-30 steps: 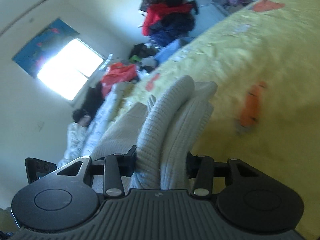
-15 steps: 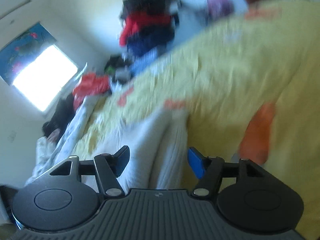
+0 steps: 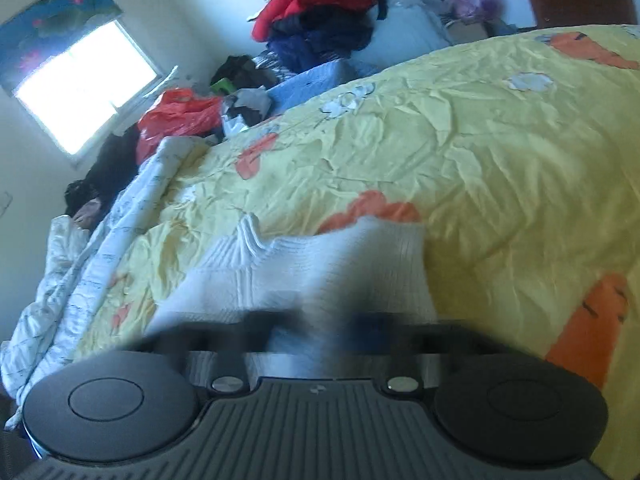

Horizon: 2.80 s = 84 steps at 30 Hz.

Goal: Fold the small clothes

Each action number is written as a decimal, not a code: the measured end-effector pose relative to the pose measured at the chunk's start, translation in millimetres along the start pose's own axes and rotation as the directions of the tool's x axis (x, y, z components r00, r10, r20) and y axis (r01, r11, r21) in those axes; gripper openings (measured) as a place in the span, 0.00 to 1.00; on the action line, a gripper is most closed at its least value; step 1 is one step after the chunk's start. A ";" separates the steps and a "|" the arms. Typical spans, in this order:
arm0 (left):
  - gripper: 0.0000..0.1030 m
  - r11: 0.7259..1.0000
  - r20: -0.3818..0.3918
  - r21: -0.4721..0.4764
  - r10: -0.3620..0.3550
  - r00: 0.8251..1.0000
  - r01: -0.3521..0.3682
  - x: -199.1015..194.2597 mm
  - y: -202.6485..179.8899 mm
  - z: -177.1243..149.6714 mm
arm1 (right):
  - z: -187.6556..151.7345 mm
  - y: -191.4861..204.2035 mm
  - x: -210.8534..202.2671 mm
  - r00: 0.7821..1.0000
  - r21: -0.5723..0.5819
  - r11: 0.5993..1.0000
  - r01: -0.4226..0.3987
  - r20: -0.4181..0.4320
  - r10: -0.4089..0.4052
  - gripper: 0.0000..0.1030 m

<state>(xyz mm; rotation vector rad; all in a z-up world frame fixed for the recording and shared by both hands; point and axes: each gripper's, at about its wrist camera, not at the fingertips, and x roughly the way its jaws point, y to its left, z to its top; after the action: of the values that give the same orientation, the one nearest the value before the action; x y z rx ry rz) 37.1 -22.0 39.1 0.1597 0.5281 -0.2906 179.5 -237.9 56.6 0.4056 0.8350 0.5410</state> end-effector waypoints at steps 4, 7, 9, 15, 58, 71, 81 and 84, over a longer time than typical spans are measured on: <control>0.64 0.999 0.006 0.003 0.037 0.999 -0.037 20.5 -10.2 -1.4 | 10.9 -9.7 7.9 1.000 0.000 1.000 0.021 0.009 -0.021 0.15; 0.65 0.998 0.008 -0.013 0.059 0.998 -0.059 25.5 -13.4 -1.9 | -4.4 -19.1 21.2 0.998 -0.025 0.998 0.062 0.022 -0.061 0.20; 0.65 0.998 0.009 -0.005 0.059 0.998 -0.059 23.9 -12.4 -1.5 | -5.9 -16.2 18.4 0.997 -0.005 0.997 0.072 0.027 -0.071 0.23; 0.66 0.999 0.113 -0.032 0.001 0.994 0.003 -35.1 7.0 6.7 | -3.5 12.3 -17.1 0.987 -0.027 0.993 0.119 0.108 -0.116 0.51; 0.44 0.643 -0.093 -0.746 -0.355 0.930 0.171 -21.3 105.0 -54.0 | -117.5 -15.0 -58.4 0.977 0.175 0.971 -0.162 -0.107 0.182 0.52; 0.65 0.726 -0.142 -0.664 -0.359 0.923 0.181 -56.2 102.9 -72.7 | -137.8 -19.6 -97.5 0.977 0.183 0.971 -0.153 -0.118 0.176 0.72; 0.69 0.960 -0.057 -0.234 0.144 0.988 -0.154 -99.3 56.8 -16.0 | -70.7 -0.1 -130.9 0.981 0.094 0.992 -0.080 0.181 0.061 0.75; 0.69 0.985 -0.012 -0.104 0.140 0.990 -0.141 -71.3 15.1 -2.6 | -47.1 34.9 -84.7 0.986 -0.026 0.997 -0.070 0.152 0.073 0.80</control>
<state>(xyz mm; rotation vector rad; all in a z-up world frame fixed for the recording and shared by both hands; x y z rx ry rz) -18.1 9.4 74.9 0.0953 0.5329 -0.1244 85.9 -254.8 96.2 0.4535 0.6684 0.5770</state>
